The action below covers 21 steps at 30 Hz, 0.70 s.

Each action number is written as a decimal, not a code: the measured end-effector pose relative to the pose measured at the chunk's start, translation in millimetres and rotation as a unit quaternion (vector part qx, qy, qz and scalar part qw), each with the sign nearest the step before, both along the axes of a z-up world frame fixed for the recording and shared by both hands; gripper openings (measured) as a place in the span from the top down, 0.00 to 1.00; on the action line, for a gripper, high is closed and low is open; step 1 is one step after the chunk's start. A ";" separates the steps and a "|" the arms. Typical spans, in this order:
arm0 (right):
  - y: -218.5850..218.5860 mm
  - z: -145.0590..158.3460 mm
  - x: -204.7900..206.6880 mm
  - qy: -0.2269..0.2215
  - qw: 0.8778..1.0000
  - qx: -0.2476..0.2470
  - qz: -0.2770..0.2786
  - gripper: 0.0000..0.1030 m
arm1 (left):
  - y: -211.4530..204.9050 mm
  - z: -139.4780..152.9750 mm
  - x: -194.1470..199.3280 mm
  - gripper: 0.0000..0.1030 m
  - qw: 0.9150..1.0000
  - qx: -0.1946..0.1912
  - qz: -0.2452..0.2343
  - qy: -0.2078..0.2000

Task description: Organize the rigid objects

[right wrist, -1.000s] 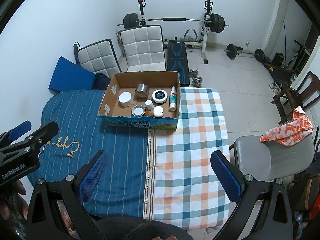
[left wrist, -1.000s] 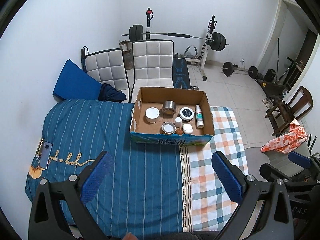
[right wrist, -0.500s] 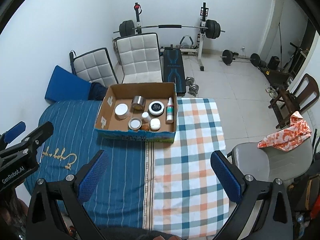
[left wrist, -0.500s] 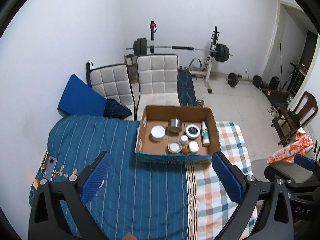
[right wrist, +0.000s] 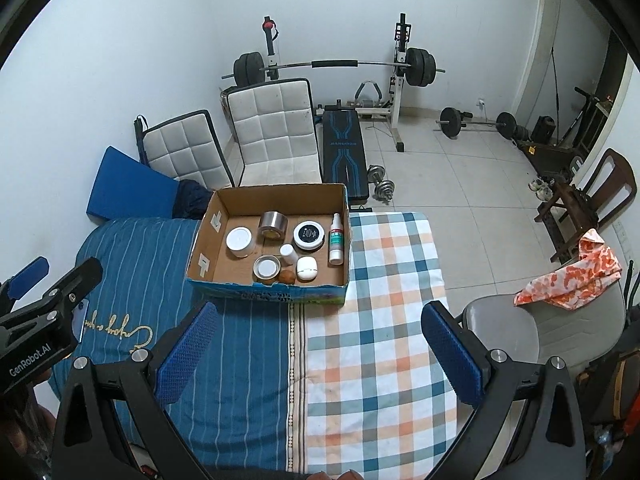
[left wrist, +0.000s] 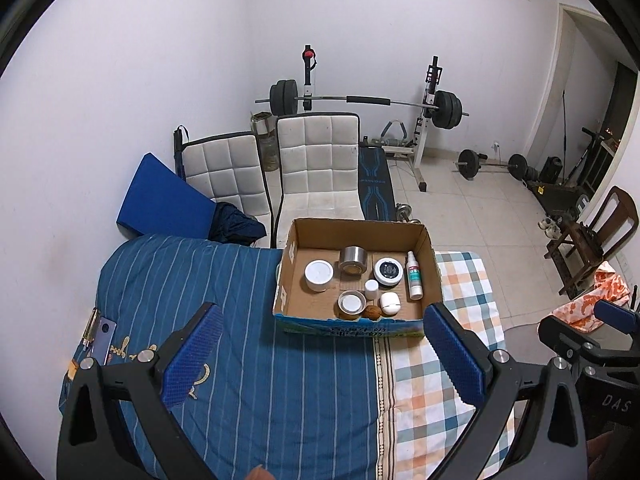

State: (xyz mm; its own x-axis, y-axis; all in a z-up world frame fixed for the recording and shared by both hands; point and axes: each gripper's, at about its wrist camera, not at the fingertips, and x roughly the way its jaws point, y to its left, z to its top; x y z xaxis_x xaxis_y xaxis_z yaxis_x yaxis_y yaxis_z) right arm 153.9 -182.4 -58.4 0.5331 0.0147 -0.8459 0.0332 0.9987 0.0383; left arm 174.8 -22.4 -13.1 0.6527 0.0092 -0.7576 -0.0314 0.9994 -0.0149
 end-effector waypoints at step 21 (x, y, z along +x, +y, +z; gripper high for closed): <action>-4.3 -0.6 5.9 0.000 1.000 -0.002 0.004 0.00 | -1.4 -0.8 -5.1 0.00 1.000 -0.001 0.005 -0.001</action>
